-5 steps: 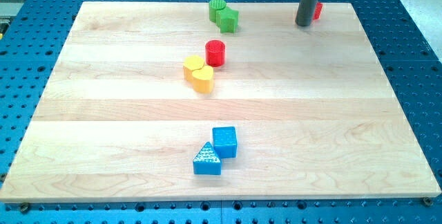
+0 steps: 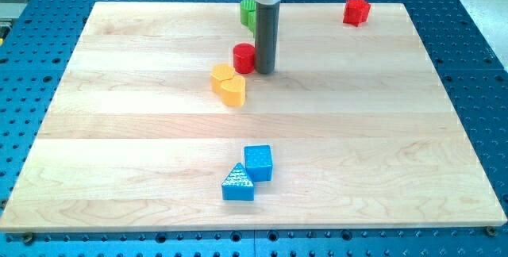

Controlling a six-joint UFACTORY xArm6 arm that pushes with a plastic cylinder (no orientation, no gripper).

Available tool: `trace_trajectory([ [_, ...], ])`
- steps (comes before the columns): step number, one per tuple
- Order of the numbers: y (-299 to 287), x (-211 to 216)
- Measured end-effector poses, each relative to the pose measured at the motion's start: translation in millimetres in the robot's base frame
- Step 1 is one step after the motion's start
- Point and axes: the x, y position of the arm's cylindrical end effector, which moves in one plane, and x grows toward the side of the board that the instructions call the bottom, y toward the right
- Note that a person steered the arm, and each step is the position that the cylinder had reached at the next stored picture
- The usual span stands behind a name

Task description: Push the red circle to the bottom left of the red circle

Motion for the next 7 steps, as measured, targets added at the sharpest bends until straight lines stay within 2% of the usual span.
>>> trace_trajectory([
  [2, -74, -4],
  [3, -151, 2],
  [4, -200, 3],
  [6, -146, -19],
  [7, -150, -42],
])
